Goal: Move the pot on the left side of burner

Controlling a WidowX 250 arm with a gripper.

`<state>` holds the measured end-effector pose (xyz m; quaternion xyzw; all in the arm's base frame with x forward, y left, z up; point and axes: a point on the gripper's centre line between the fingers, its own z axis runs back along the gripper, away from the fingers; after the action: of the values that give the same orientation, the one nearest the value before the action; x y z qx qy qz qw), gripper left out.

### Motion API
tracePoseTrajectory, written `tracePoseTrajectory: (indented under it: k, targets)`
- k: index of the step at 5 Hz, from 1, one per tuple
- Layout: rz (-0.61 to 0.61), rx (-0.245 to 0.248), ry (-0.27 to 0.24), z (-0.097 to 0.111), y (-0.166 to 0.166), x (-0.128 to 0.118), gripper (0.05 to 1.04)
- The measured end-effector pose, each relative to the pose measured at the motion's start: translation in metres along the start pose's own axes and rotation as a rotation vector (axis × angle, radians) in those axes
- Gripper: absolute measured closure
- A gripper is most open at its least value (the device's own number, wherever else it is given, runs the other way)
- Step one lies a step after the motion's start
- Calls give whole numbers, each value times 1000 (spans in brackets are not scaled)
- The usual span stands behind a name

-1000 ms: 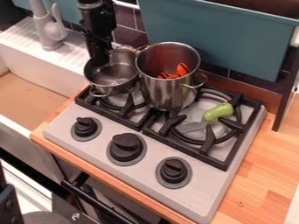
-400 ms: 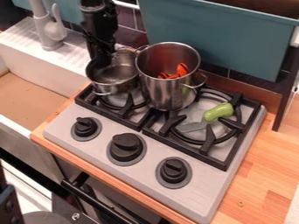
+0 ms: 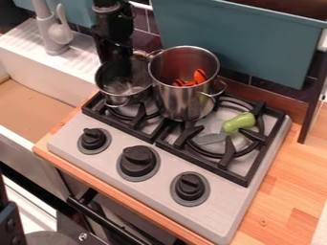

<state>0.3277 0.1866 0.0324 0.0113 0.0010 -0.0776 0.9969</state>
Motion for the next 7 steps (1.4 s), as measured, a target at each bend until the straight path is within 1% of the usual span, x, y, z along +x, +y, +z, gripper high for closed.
tracePoseTrajectory:
  k: [1, 2, 3, 4, 5, 6, 7]
  targets:
    - [34, 12, -16, 7, 4, -1, 91]
    - [47, 30, -97, 39, 7, -4, 85]
    - [25, 39, -128, 50, 4, -12, 85]
    - [15, 49, -177, 66, -2, -16, 85]
    - [4, 60, -155, 79, -11, -21, 85]
    - [-36, 49, -110, 73, -36, -34, 85]
    - [-88, 42, -95, 73, -58, -41, 85]
